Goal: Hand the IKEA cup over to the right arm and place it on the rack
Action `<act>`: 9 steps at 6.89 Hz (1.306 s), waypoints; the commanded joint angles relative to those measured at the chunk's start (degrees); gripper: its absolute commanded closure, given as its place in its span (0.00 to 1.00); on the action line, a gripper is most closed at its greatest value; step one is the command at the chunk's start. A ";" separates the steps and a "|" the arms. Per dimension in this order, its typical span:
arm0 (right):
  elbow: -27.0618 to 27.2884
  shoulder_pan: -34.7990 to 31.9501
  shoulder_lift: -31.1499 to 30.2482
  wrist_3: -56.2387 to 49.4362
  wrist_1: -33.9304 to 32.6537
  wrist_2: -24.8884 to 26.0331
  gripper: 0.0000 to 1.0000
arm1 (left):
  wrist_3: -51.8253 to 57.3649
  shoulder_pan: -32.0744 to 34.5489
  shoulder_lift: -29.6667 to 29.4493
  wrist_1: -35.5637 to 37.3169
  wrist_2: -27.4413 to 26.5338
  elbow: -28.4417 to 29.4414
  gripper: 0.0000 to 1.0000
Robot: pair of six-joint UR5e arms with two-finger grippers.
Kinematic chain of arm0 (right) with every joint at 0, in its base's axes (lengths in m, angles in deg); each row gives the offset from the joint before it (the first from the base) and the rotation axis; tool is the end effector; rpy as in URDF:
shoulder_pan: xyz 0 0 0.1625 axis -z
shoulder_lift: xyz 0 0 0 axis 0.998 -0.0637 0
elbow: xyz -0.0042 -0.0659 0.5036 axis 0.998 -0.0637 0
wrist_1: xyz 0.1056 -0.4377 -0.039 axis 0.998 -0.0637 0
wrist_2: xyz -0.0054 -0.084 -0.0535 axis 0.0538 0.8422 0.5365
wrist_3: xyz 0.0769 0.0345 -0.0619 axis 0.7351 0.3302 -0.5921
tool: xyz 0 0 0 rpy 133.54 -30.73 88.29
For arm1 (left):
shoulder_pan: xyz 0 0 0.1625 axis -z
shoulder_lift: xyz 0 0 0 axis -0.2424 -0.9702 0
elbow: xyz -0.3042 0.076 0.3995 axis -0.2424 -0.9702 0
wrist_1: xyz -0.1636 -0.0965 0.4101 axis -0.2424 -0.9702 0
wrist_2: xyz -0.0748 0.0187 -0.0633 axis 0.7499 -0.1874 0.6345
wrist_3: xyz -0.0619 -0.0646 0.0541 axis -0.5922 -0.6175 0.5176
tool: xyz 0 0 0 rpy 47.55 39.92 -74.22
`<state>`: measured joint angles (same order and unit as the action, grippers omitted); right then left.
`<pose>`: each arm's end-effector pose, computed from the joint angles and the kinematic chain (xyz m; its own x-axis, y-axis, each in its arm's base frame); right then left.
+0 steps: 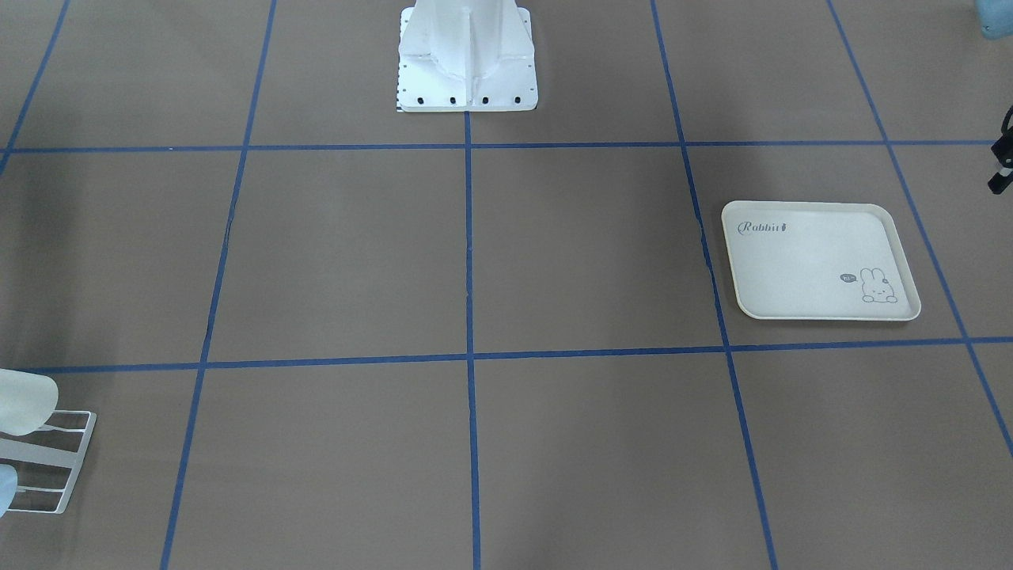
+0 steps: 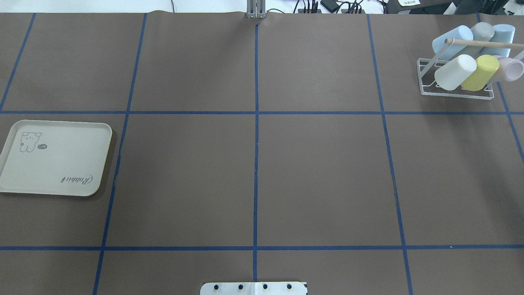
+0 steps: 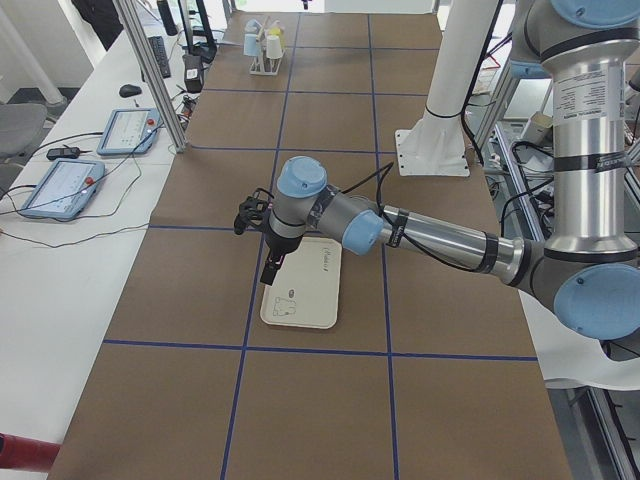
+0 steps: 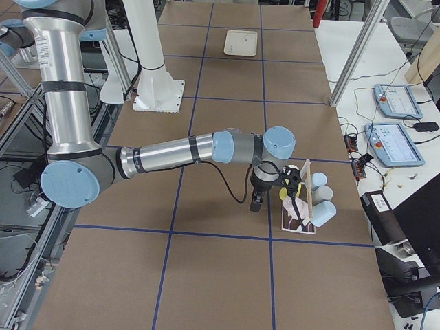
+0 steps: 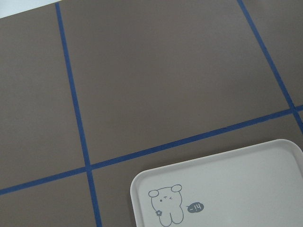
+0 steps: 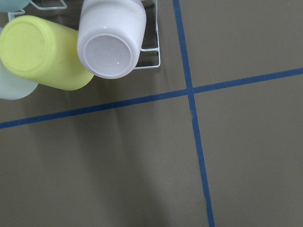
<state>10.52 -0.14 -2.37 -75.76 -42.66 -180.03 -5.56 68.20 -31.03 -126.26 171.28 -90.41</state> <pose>0.0241 -0.5649 0.6457 0.6991 0.1879 0.6899 -0.0842 0.9798 -0.1816 -0.0010 -0.4886 0.5920 0.7357 0.2116 -0.6433 0.0348 0.9368 0.3480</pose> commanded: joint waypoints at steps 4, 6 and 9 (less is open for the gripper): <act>-0.32 0.00 -1.41 0.01 0.10 0.03 0.00 | 11.18 5.73 5.03 1.60 0.05 5.91 0.00; -0.05 0.00 -1.77 0.01 0.10 0.03 0.00 | 12.63 7.05 5.55 11.07 0.14 6.40 0.00; -0.05 0.00 -1.77 0.01 0.10 0.03 0.00 | 12.63 8.12 4.25 11.01 0.06 4.29 0.00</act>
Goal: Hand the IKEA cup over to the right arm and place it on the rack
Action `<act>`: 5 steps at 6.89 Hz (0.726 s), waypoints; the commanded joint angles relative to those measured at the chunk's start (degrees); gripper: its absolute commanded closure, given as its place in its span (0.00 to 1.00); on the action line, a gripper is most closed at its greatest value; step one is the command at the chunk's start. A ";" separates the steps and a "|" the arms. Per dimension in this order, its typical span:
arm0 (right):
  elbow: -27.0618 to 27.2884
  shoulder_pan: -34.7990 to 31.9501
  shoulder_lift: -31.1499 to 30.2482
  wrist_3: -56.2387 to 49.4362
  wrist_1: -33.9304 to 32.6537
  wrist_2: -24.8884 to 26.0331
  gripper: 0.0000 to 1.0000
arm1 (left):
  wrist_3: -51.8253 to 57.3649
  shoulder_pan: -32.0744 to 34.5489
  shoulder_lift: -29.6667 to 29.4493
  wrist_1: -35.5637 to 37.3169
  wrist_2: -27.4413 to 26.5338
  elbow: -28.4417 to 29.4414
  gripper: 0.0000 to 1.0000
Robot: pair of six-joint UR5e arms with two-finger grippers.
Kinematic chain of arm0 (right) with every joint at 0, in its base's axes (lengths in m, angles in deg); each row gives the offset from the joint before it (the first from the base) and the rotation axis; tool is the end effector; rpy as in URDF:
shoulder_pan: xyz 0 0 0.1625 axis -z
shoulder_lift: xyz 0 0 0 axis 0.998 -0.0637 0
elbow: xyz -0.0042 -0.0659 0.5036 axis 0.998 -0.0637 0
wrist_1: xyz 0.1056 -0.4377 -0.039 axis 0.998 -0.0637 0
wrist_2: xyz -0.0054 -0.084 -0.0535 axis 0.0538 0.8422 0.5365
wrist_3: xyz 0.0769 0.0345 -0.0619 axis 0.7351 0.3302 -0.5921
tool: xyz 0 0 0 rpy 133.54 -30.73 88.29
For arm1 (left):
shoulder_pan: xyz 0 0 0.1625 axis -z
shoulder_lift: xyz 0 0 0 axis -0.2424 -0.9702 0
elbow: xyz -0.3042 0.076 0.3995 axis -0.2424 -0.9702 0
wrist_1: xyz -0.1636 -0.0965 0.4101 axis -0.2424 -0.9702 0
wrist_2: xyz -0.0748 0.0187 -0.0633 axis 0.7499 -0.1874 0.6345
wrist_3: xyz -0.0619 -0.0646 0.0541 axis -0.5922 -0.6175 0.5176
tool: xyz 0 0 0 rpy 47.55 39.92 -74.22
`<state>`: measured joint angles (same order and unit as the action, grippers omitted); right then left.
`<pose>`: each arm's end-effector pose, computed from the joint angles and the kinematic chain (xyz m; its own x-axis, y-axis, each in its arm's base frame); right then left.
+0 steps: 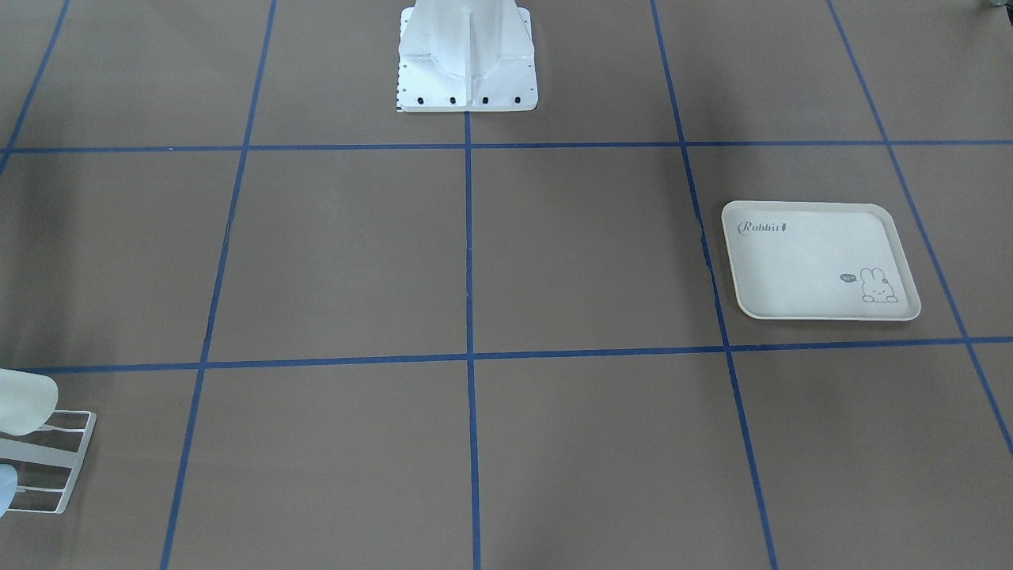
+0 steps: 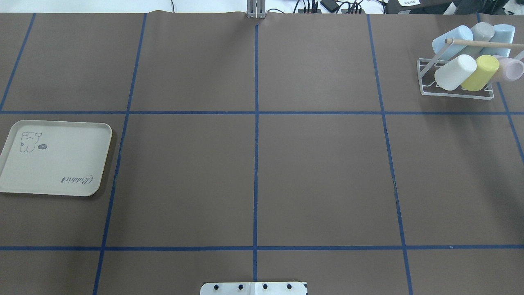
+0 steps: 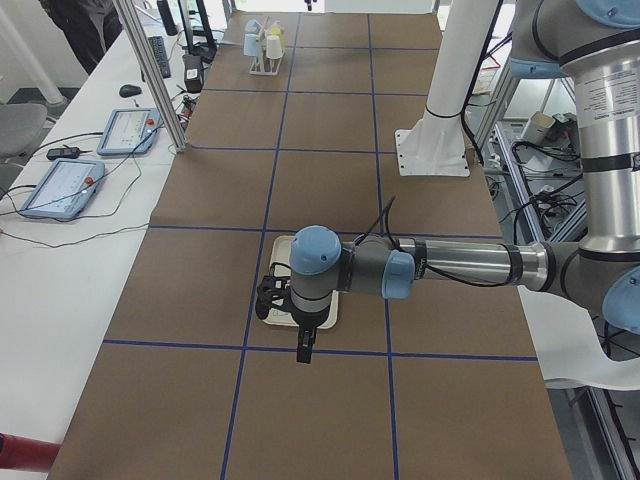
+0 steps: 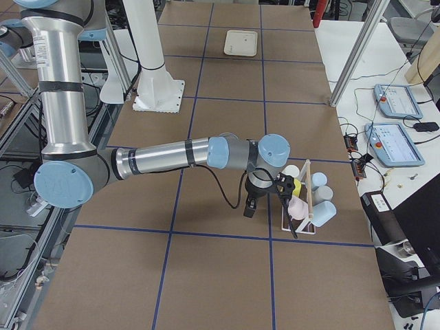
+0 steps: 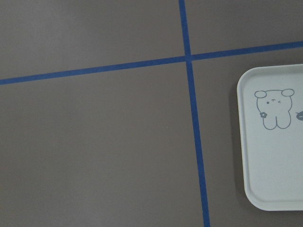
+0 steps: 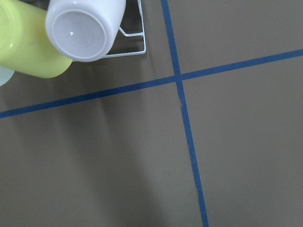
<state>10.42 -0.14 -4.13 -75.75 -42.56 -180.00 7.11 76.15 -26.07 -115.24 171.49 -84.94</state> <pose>0.0250 -0.5500 0.6635 0.7007 0.2091 0.6821 -0.0848 0.9737 -0.2114 -0.0682 -0.4337 0.7067 0.7725 0.0849 -0.6294 -0.0058 0.9919 0.1268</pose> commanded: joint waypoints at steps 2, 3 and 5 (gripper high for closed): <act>0.04 0.00 -0.01 0.00 0.00 0.00 0.00 | 0.58 0.08 -0.80 -0.71 0.11 -2.07 0.00; 0.04 0.00 -0.01 0.00 0.00 0.00 0.00 | 0.23 -0.26 -0.72 -2.36 -0.42 -1.12 0.00; 0.04 0.00 -0.01 0.00 0.00 0.00 0.00 | 0.14 -0.27 -0.72 -2.99 -0.42 -0.67 0.00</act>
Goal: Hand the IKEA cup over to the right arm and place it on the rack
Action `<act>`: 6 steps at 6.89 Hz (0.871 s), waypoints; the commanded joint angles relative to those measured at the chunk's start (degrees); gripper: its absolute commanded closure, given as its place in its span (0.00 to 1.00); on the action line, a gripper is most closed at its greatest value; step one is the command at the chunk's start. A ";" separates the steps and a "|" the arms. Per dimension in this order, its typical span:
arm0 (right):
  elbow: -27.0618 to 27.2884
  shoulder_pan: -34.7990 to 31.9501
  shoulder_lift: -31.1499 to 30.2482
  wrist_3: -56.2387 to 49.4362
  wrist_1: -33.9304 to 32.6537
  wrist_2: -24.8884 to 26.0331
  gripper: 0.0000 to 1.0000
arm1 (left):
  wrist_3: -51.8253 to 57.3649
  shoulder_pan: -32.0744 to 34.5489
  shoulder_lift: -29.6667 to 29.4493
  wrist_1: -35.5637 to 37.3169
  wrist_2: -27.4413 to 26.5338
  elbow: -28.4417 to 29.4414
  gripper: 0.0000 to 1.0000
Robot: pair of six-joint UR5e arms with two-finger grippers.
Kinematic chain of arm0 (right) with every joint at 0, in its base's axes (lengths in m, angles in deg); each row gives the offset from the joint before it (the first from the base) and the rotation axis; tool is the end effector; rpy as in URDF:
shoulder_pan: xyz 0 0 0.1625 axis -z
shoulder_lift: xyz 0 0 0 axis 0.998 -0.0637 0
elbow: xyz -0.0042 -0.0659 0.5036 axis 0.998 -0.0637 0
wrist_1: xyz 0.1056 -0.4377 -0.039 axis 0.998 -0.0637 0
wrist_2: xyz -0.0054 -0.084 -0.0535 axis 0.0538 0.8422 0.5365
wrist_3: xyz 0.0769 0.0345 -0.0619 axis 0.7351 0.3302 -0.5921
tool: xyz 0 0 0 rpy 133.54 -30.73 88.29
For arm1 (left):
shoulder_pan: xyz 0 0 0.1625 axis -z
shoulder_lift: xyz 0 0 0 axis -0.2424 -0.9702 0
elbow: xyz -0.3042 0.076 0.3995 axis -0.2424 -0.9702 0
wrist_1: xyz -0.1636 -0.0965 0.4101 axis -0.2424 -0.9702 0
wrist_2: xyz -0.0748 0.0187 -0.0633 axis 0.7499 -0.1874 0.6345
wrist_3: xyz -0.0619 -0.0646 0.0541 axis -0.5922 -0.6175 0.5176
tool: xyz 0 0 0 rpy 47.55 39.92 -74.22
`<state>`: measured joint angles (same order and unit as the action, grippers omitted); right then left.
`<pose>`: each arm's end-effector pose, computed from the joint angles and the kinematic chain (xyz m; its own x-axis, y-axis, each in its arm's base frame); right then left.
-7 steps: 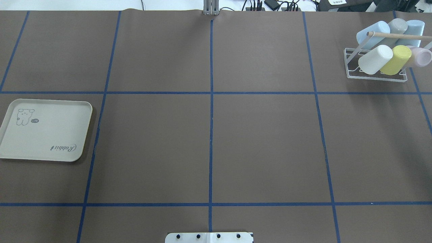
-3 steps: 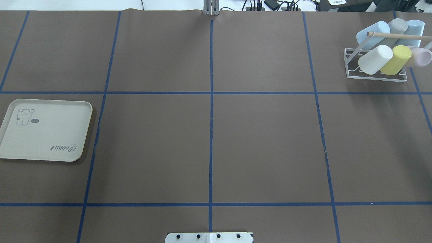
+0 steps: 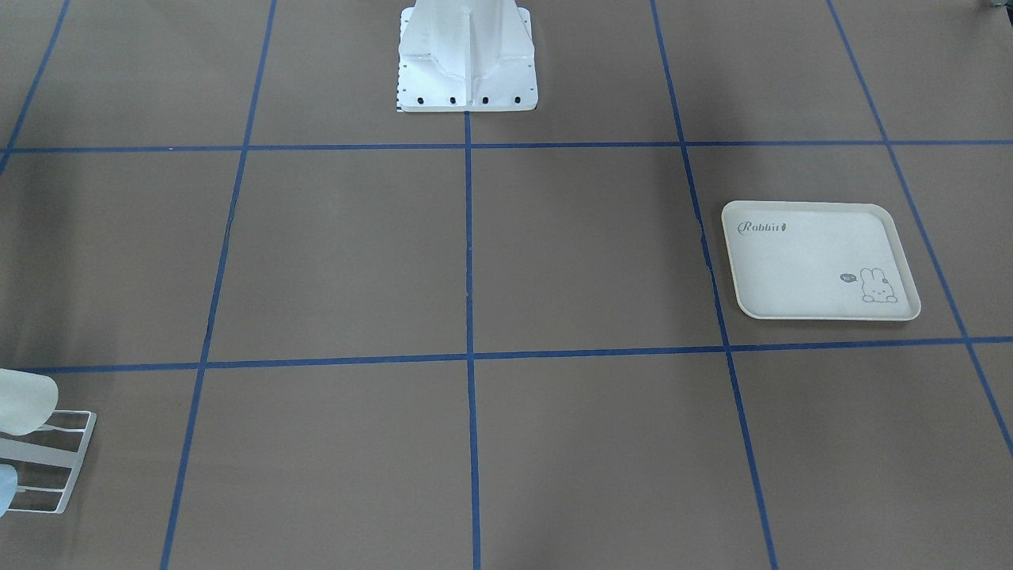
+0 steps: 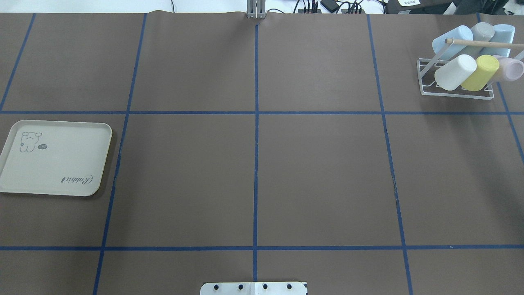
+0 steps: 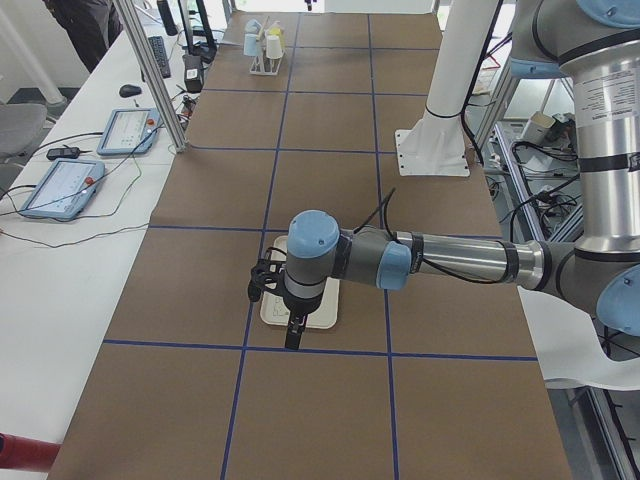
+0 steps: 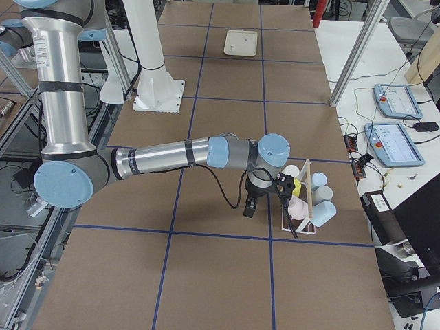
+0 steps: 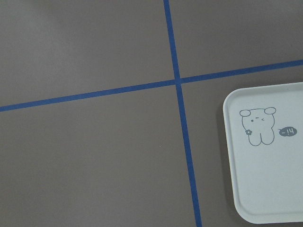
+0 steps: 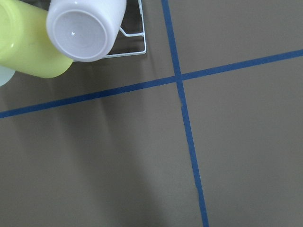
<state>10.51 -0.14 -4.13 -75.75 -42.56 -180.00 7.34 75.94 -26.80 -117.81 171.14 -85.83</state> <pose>0.0250 -0.5500 0.6627 0.7007 0.2080 0.6825 -0.0847 0.9740 -0.2099 -0.0670 -0.4443 0.6881 0.7759 0.1365 -0.6159 -0.0126 0.9794 0.2013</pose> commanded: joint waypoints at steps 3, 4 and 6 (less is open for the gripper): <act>-0.13 0.00 -0.09 0.00 0.00 0.26 0.00 | -0.09 -0.05 0.01 -0.43 -0.07 0.23 0.00; -0.13 0.00 -0.44 0.00 0.00 0.87 0.00 | -0.09 -0.05 0.01 -0.43 -0.07 0.14 0.00; 0.05 0.00 -0.44 0.00 0.00 0.88 0.00 | -0.09 0.04 0.01 -0.43 -0.07 0.14 0.00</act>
